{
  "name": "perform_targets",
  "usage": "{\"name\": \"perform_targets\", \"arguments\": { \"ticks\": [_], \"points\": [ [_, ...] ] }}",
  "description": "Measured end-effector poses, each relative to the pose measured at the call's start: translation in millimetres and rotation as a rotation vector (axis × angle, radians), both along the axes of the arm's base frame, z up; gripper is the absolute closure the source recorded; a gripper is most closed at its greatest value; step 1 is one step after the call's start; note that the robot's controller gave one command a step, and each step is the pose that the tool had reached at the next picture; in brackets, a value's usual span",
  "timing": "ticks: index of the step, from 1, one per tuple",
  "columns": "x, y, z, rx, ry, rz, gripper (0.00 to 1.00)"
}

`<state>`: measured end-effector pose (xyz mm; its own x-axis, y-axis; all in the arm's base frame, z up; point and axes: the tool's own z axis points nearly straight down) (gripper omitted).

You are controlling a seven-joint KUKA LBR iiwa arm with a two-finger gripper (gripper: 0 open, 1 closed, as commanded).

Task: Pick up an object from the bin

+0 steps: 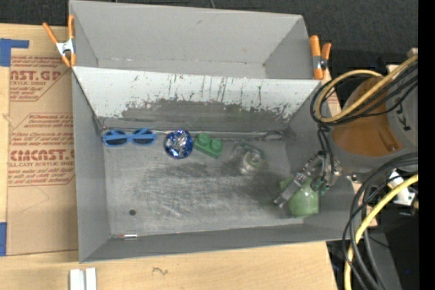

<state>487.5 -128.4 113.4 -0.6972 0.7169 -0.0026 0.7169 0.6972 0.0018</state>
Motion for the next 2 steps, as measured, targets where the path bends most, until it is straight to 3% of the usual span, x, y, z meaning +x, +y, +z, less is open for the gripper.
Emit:
{"name": "perform_targets", "arguments": {
  "ticks": [1,2],
  "points": [
    [1.4,0.2,63.7,-0.001,-0.003,0.001,1.00],
    [2.1,0.7,72.1,0.000,0.001,0.002,1.00]
  ]
}}
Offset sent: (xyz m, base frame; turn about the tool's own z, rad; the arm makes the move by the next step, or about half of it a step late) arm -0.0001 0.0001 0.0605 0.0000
